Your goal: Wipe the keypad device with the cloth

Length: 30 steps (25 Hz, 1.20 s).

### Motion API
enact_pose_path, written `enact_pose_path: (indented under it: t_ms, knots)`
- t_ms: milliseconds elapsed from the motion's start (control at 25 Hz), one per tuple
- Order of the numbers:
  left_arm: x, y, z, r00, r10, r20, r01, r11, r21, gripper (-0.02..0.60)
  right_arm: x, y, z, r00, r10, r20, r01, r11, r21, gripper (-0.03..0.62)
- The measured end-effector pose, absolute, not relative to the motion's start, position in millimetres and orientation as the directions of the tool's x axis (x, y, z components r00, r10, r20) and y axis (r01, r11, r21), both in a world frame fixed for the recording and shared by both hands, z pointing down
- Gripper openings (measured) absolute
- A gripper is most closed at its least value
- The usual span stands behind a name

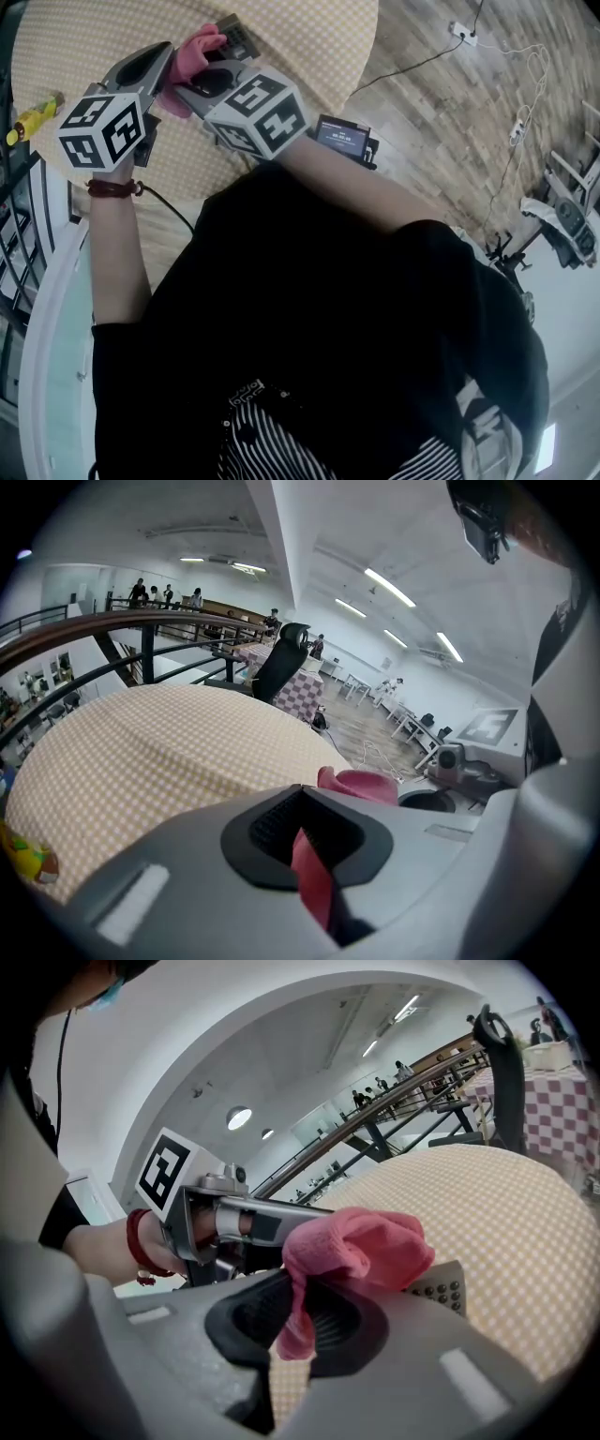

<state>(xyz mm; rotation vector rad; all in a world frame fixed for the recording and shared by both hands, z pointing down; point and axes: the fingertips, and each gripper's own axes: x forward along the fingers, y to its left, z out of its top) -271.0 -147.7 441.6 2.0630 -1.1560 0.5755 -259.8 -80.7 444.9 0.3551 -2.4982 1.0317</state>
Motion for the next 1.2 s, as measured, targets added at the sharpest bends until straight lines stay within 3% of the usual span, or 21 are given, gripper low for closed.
enact_pose_path:
  t_ms: [160, 560, 880, 1200]
  knots:
    - [-266, -152, 443, 0.502, -0.54, 0.676, -0.86, -0.39, 0.328, 0.005, -259, -83, 456, -0.872, -0.076, 0.483, -0.4, 0.68, -0.614, 0.043]
    - [-279, -159, 507, 0.45, -0.368, 0.814, -0.866, -0.402, 0.297, 0.005, -278, -92, 512, -0.812, -0.046, 0.582, -0.45, 0.686, -0.572, 0.043]
    - [-278, -163, 518, 0.412, -0.381, 0.828, -0.886, -0.38, 0.266, 0.005, -278, -105, 530, -0.805, -0.098, 0.585, -0.524, 0.58, -0.624, 0.043]
    - [-260, -150, 528, 0.418, -0.327, 0.848, -0.865, -0.428, 0.261, 0.005, -263, -91, 546, -0.792, -0.063, 0.607, -0.525, 0.578, -0.625, 0.043]
